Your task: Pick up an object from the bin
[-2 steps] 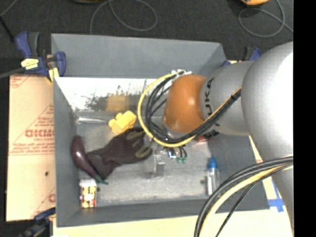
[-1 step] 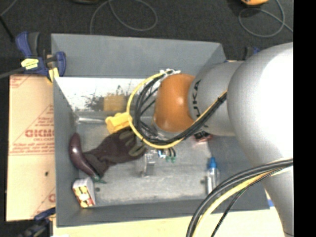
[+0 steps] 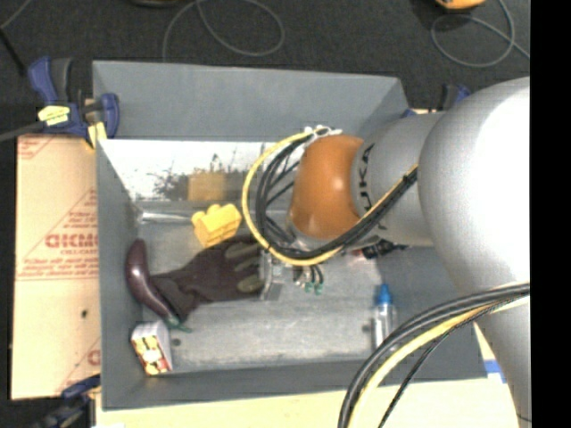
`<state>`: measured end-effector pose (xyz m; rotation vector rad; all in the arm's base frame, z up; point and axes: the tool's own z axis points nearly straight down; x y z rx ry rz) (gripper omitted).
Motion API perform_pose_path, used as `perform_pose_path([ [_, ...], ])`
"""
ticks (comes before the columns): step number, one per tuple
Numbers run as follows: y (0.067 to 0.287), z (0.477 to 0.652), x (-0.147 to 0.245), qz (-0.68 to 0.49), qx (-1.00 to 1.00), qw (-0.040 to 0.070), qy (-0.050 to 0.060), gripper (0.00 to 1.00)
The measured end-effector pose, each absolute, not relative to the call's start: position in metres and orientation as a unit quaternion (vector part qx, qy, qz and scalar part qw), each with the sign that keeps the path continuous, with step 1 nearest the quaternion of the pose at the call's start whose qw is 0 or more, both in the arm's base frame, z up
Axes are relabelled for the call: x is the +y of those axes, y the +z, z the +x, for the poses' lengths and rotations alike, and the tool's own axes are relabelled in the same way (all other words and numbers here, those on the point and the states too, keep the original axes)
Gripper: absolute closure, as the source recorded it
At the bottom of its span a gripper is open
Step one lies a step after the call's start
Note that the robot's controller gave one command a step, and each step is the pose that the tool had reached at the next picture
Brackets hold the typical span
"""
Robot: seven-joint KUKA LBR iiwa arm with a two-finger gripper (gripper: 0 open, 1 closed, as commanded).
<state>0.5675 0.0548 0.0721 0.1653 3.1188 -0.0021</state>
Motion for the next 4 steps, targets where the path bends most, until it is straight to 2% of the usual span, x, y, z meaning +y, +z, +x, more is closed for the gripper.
perform_pose_path([
  [1, 0.072, 0.568, 0.055, 0.052, 0.999, 0.009, -0.001, 1.00],
  [2, 0.117, 0.567, 0.058, 0.036, 0.999, 0.005, -0.002, 1.00],
  [3, 0.161, 0.580, 0.061, -0.045, 0.999, 0.010, -0.002, 1.00],
  [4, 0.185, 0.581, 0.062, -0.060, 0.998, 0.011, -0.002, 1.00],
])
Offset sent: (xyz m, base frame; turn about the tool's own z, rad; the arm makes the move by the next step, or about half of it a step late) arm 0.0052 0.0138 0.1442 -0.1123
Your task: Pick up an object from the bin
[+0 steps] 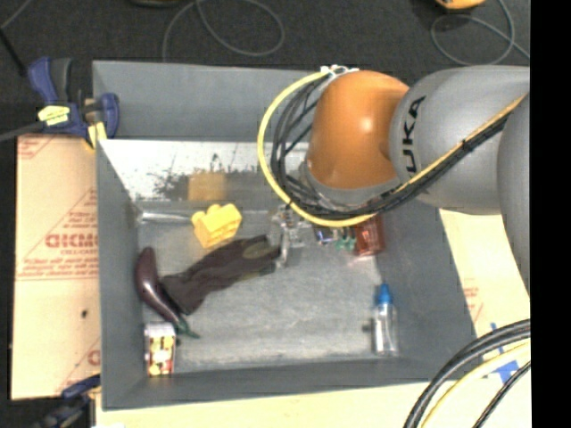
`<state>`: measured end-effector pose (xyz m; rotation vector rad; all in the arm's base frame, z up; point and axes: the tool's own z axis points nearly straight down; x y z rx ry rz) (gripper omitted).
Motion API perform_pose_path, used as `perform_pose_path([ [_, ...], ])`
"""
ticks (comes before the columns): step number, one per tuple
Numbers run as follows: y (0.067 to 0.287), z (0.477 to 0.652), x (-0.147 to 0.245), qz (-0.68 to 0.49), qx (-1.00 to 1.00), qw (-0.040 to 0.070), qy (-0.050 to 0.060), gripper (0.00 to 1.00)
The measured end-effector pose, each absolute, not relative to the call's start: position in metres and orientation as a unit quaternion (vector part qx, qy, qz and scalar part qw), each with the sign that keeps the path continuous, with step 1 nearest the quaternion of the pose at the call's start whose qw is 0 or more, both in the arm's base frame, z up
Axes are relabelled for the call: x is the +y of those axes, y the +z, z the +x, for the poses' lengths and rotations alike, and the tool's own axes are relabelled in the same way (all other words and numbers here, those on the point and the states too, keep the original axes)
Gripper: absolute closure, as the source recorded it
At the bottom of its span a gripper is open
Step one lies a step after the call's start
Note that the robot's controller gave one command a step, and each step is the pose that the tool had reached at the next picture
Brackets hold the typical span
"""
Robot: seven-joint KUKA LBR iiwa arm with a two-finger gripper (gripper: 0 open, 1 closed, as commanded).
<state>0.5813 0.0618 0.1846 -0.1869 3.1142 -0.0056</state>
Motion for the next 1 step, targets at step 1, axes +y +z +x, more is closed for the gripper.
perform_pose_path([
  [1, 0.2860, 0.5978, 0.0613, -0.025, 1.000, 0.012, -0.002, 1.00],
])
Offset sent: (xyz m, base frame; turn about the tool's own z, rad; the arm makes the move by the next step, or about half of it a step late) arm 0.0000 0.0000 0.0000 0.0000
